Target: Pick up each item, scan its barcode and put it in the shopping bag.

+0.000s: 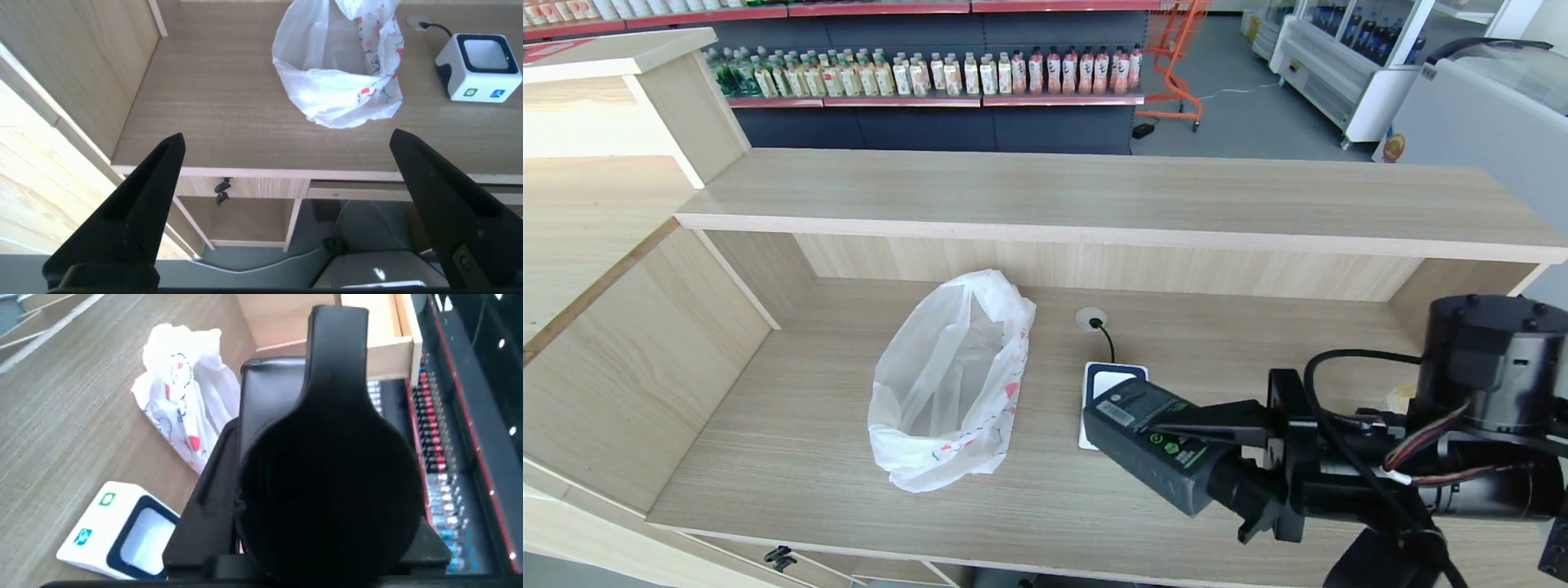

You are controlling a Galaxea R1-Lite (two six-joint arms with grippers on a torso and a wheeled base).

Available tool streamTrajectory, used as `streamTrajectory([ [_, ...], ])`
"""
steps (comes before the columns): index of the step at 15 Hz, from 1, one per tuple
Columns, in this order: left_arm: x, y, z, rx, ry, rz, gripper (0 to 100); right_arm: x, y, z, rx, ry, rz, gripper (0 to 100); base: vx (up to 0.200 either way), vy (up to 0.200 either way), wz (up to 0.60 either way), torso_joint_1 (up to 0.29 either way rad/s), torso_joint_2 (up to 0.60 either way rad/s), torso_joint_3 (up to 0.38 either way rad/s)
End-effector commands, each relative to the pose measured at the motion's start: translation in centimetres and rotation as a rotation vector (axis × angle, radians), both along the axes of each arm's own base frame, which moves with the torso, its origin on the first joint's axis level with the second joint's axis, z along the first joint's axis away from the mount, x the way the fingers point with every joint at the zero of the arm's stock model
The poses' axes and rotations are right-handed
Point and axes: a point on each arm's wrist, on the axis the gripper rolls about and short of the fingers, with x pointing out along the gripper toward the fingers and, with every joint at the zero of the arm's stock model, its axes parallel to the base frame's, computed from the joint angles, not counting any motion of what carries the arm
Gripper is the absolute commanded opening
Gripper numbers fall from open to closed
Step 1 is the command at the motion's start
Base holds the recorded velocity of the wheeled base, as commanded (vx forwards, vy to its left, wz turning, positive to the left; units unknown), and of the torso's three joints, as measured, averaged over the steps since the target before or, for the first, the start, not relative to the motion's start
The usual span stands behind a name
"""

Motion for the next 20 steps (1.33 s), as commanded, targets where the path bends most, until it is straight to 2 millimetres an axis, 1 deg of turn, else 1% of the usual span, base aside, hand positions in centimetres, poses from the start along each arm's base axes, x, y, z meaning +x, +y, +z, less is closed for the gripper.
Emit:
streamTrajectory([
  [1,0.0,0.0,0.0,0.0,0.002,-0.001,100,-1.3,-3.8,2.5,0.161,0.161,-0.208,0,0.0,0.0,0.0,0.0,0.0,0.0],
  [2,0.0,0.0,0.0,0.0,0.002,-0.001,100,-0.8,-5.3,2.9,0.258,0.313,-0.306,0,0.0,0.0,0.0,0.0,0.0,0.0],
  [3,0.0,0.0,0.0,0.0,0.0,-0.001,100,-0.4,-6.9,3.2,0.394,0.503,-0.44,0,0.0,0.0,0.0,0.0,0.0,0.0],
  [4,0.0,0.0,0.0,0.0,0.0,-0.001,100,-0.4,-6.9,3.2,0.394,0.503,-0.44,0,0.0,0.0,0.0,0.0,0.0,0.0],
  [5,0.0,0.0,0.0,0.0,0.0,-0.001,100,0.7,-8.8,2.3,0.713,0.831,-0.842,0,0.0,0.0,0.0,0.0,0.0,0.0],
  [6,0.0,0.0,0.0,0.0,0.0,-0.001,100,1.5,-8.2,1.3,0.892,1.096,-0.981,0,0.0,0.0,0.0,0.0,0.0,0.0],
  [7,0.0,0.0,0.0,0.0,0.003,-0.001,100,1.6,-7.8,1.1,0.942,1.203,-0.996,0,0.0,0.0,0.0,0.0,0.0,0.0],
  [8,0.0,0.0,0.0,0.0,0.0,-0.001,100,1.9,-7.3,0.5,1.016,1.398,-1.035,0,0.0,0.0,0.0,0.0,0.0,0.0],
  [9,0.0,0.0,0.0,0.0,0.002,0.001,100,2.8,-6.7,-0.6,1.074,1.577,-1.097,0,0.0,0.0,0.0,0.0,0.0,0.0],
  [10,0.0,0.0,0.0,0.0,0.0,-0.001,100,3.2,-6.3,-1.0,1.087,1.629,-1.111,0,0.0,0.0,0.0,0.0,0.0,0.0],
  [11,0.0,0.0,0.0,0.0,0.002,-0.001,100,4.5,-5.5,-2.2,1.131,1.716,-1.162,0,0.0,0.0,0.0,0.0,0.0,0.0],
  [12,0.0,0.0,0.0,0.0,0.002,-0.001,100,5.5,-5.1,-2.8,1.137,1.728,-1.191,0,0.0,0.0,0.0,0.0,0.0,0.0],
  [13,0.0,0.0,0.0,0.0,0.002,0.001,100,6.5,-4.6,-3.0,1.149,1.752,-1.192,0,0.0,0.0,0.0,0.0,0.0,0.0],
  [15,0.0,0.0,0.0,0.0,0.002,-0.001,100,7.9,-2.3,-2.7,1.171,1.825,-1.141,0,0.0,0.0,0.0,0.0,0.0,0.0],
  [16,0.0,0.0,0.0,0.0,0.002,0.001,100,8.3,-1.5,-2.6,1.161,1.835,-1.125,0,0.0,0.0,0.0,0.0,0.0,0.0],
  [17,0.0,0.0,0.0,0.0,0.0,-0.001,100,8.7,-0.4,-3.1,1.131,1.847,-1.119,0,0.0,0.0,0.0,0.0,0.0,0.0],
  [20,0.0,0.0,0.0,0.0,0.0,-0.001,100,10.1,1.2,-4.7,1.086,1.848,-1.15,0,0.0,0.0,0.0,0.0,0.0,0.0],
])
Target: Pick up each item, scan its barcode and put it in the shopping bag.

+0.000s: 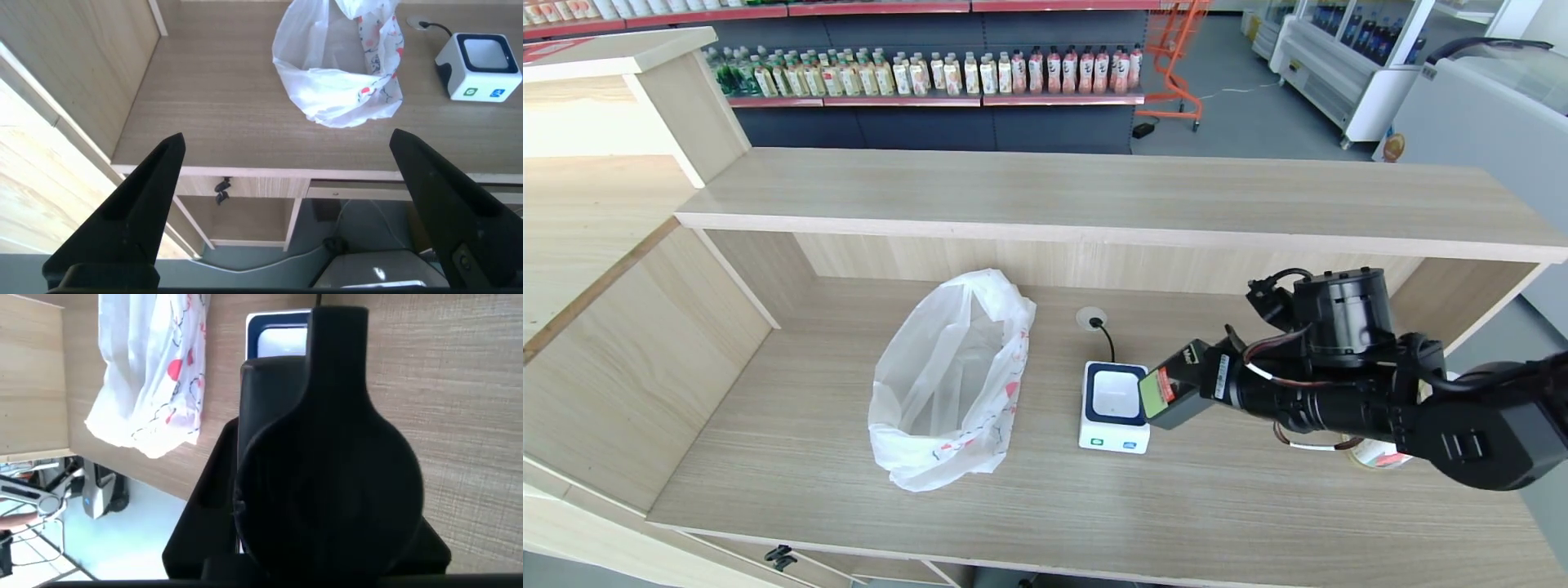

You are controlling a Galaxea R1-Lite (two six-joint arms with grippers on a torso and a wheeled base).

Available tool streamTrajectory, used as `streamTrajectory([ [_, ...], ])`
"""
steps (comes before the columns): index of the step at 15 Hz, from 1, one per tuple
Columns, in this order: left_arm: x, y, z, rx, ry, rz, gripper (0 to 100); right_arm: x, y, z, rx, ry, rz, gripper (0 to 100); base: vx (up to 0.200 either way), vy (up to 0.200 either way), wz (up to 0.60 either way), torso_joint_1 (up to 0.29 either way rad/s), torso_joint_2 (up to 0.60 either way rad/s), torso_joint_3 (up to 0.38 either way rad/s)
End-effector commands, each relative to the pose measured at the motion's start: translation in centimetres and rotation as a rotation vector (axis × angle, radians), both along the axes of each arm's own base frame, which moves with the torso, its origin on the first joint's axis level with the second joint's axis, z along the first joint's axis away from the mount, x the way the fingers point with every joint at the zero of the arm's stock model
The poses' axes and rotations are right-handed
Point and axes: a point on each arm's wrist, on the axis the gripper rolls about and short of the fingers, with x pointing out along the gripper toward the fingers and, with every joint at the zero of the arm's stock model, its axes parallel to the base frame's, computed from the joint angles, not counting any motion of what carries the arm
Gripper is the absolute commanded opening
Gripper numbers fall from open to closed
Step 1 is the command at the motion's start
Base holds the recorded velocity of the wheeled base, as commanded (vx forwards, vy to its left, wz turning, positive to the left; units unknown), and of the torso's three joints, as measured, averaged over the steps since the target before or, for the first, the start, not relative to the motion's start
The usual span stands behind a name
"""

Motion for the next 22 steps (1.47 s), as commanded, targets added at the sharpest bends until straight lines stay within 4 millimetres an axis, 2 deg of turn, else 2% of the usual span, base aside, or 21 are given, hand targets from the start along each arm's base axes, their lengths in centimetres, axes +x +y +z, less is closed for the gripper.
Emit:
streamTrajectory([
  [1,0.0,0.0,0.0,0.0,0.0,0.0,100,1.7,1.4,-2.3,-0.048,0.037,-0.004,0,0.0,0.0,0.0,0.0,0.0,0.0],
  [4,0.0,0.0,0.0,0.0,0.001,0.0,100,3.0,2.1,-2.4,-0.062,0.016,-0.007,0,0.0,0.0,0.0,0.0,0.0,0.0],
  [7,0.0,0.0,0.0,0.0,0.001,0.0,100,3.4,2.9,-2.7,-0.069,0.011,0.015,0,0.0,0.0,0.0,0.0,0.0,0.0],
  [13,0.0,0.0,0.0,0.0,0.0,0.0,100,4.6,5.6,-3.5,-0.078,-0.011,0.069,0,0.0,0.0,0.0,0.0,0.0,0.0],
  [16,0.0,0.0,0.0,0.0,0.0,0.0,100,4.9,5.7,-4.5,-0.141,-0.023,0.104,0,0.0,0.0,0.0,0.0,0.0,0.0],
  [19,0.0,0.0,0.0,0.0,0.001,0.0,100,4.8,5.7,-4.6,-0.148,-0.024,0.108,0,0.0,0.0,0.0,0.0,0.0,0.0],
  [20,0.0,0.0,0.0,0.0,0.001,0.0,100,4.8,5.7,-4.2,-0.141,-0.036,0.106,0,0.0,0.0,0.0,0.0,0.0,0.0],
  [21,0.0,0.0,0.0,0.0,0.001,0.0,100,4.5,5.6,-2.3,-0.105,-0.083,0.104,0,0.0,0.0,0.0,0.0,0.0,0.0],
  [22,0.0,0.0,0.0,0.0,0.0,0.0,100,4.0,5.2,0.5,-0.049,-0.149,0.094,0,0.0,0.0,0.0,0.0,0.0,0.0],
])
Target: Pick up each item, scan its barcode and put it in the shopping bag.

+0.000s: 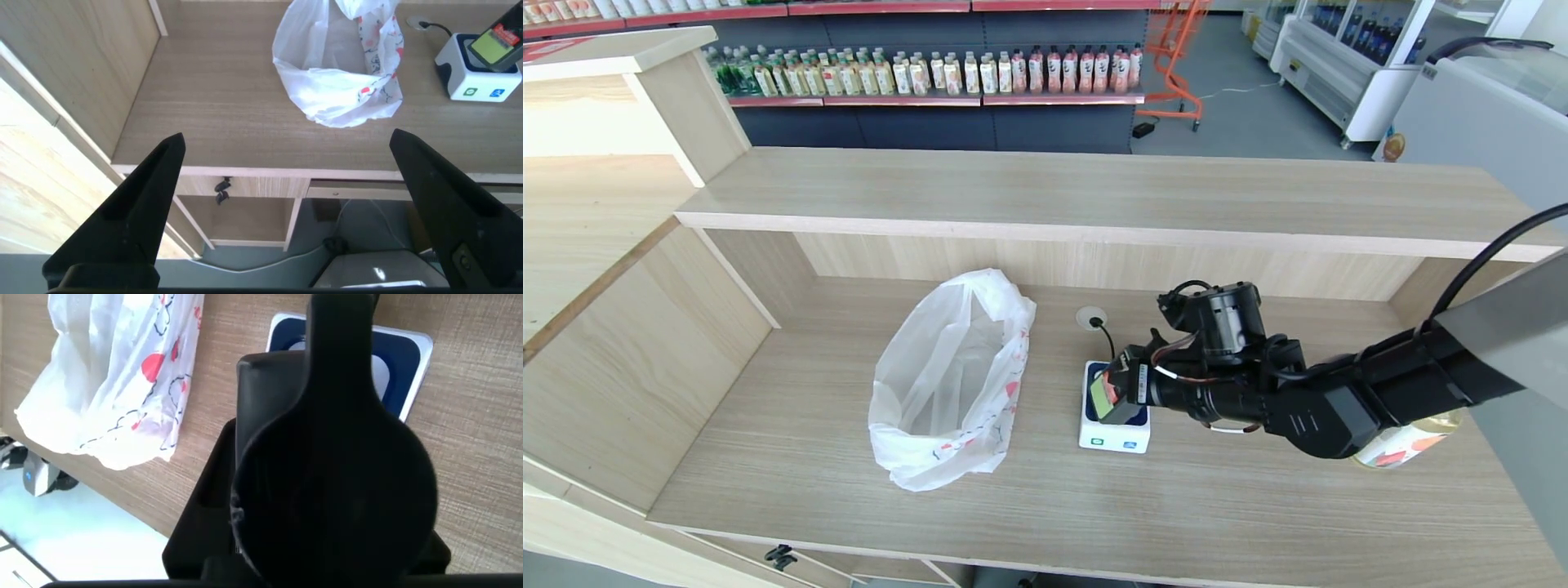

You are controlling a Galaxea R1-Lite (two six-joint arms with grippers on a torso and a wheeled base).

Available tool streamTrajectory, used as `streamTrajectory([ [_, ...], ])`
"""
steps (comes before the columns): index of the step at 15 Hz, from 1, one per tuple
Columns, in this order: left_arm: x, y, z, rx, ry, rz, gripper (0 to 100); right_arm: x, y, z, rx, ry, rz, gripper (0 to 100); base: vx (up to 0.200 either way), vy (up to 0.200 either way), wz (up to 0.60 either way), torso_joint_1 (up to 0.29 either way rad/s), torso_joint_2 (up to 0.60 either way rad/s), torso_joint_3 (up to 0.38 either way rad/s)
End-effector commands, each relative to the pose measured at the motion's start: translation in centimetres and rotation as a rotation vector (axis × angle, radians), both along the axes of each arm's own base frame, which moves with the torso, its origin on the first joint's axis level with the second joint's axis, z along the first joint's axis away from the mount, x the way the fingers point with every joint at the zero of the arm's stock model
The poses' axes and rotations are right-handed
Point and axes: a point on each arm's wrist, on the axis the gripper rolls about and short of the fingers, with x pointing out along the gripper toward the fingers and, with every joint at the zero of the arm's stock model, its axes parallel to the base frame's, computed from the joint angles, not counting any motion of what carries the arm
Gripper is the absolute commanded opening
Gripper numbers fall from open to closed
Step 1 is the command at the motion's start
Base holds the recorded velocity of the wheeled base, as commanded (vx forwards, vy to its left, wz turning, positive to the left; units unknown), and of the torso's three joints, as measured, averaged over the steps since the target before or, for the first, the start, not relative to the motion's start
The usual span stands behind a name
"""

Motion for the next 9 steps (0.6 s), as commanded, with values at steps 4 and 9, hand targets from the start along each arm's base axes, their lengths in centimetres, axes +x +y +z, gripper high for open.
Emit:
streamTrajectory([
  [4,0.0,0.0,0.0,0.0,0.0,0.001,100,-6.8,-5.5,14.6,0.1,-0.376,-0.007,0,0.0,0.0,0.0,0.0,0.0,0.0],
  [9,0.0,0.0,0.0,0.0,0.001,0.0,100,-12.7,-11.5,14.0,-0.171,-0.491,-0.025,0,0.0,0.0,0.0,0.0,0.0,0.0],
])
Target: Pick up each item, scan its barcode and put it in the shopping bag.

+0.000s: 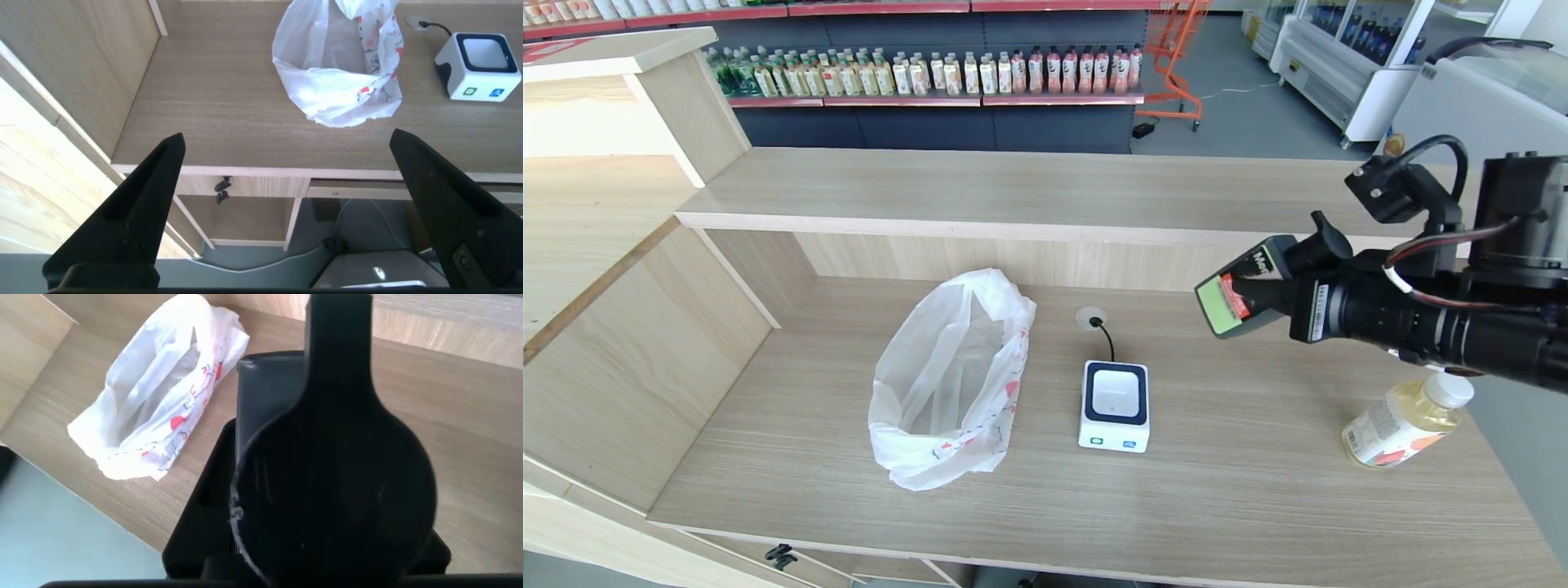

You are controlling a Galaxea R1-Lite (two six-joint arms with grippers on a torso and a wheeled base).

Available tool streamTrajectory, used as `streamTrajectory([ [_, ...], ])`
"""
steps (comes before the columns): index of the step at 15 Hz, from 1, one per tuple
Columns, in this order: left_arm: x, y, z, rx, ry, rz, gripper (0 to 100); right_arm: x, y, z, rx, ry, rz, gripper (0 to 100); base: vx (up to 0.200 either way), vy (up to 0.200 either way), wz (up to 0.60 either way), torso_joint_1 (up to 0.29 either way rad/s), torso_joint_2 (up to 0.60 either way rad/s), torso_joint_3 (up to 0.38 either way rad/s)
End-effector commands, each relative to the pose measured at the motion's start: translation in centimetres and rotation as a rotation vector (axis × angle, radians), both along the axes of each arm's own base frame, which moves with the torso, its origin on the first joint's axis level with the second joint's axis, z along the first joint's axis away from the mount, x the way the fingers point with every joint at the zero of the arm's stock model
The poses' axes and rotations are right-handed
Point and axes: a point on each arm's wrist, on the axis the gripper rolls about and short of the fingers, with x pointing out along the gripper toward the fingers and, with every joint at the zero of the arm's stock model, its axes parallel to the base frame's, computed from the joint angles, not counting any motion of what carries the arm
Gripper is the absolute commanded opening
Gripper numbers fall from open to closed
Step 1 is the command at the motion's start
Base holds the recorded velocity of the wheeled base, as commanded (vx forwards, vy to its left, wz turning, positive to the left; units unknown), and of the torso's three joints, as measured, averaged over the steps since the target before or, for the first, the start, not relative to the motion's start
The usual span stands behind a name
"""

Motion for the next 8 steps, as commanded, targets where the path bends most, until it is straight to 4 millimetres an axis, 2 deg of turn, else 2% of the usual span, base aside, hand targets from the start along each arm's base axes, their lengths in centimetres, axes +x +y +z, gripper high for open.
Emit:
streamTrajectory([
  [1,0.0,0.0,0.0,0.0,0.0,0.0,100,-4.7,-2.7,0.5,-0.012,-0.06,-0.029,0,0.0,0.0,0.0,0.0,0.0,0.0],
  [5,0.0,0.0,0.0,0.0,0.0,0.0,100,-6.6,-3.4,-1.4,-0.021,-0.015,-0.029,0,0.0,0.0,0.0,0.0,0.0,0.0],
  [8,0.0,0.0,0.0,0.0,0.0,0.0,100,-6.9,-3.6,-1.5,-0.021,-0.016,-0.03,0,0.0,0.0,0.0,0.0,0.0,0.0],
])
